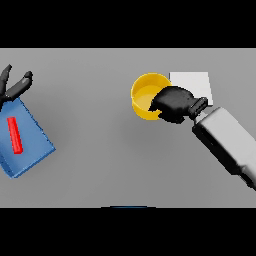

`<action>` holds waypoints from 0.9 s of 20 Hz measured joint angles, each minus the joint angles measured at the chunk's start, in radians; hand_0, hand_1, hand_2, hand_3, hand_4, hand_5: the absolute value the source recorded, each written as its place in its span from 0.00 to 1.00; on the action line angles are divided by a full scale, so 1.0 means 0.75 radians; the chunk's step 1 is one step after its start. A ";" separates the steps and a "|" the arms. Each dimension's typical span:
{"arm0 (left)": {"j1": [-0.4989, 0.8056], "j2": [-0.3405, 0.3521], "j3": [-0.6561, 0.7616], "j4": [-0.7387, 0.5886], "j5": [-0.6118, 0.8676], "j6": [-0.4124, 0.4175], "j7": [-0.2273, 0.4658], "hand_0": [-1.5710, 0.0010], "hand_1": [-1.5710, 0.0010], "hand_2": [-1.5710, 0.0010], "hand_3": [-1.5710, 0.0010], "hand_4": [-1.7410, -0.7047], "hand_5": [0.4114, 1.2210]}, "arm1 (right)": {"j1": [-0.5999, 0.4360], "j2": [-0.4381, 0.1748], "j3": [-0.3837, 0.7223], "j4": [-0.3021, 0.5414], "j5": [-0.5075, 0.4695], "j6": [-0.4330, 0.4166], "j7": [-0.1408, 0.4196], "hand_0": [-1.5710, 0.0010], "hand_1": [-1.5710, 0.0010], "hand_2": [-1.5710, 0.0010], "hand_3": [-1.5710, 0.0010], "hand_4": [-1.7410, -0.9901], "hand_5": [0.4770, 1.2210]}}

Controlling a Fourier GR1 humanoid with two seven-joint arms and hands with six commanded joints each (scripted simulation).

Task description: Pick up the red beaker and tilt it to pour out 1 green nut into yellow bowl. Pick up the yellow bowl and place it on the metallic measuring scale.

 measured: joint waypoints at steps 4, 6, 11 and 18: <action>0.007 0.019 -0.001 -0.036 0.000 0.011 0.016 1.00 1.00 1.00 1.00 0.98 0.36 | -0.009 -0.023 -0.034 -0.012 0.005 -0.011 0.040 0.00 0.00 0.04 0.27 0.00 1.00; 0.006 0.020 0.007 -0.019 0.005 0.007 0.014 1.00 1.00 1.00 1.00 0.98 0.37 | -0.017 -0.053 -0.060 0.028 0.015 -0.053 0.019 0.00 0.00 0.02 0.27 0.00 1.00; 0.014 0.025 -0.003 -0.042 0.003 0.017 0.047 1.00 1.00 1.00 1.00 0.97 0.39 | -0.047 -0.063 -0.126 0.203 0.019 -0.158 0.005 0.00 0.00 0.02 0.27 0.00 1.00; -0.002 0.044 0.000 -0.048 0.007 0.007 0.095 1.00 1.00 1.00 1.00 0.99 0.39 | -0.110 -0.075 -0.174 0.493 0.051 -0.301 -0.042 0.00 0.00 0.05 0.26 0.00 1.00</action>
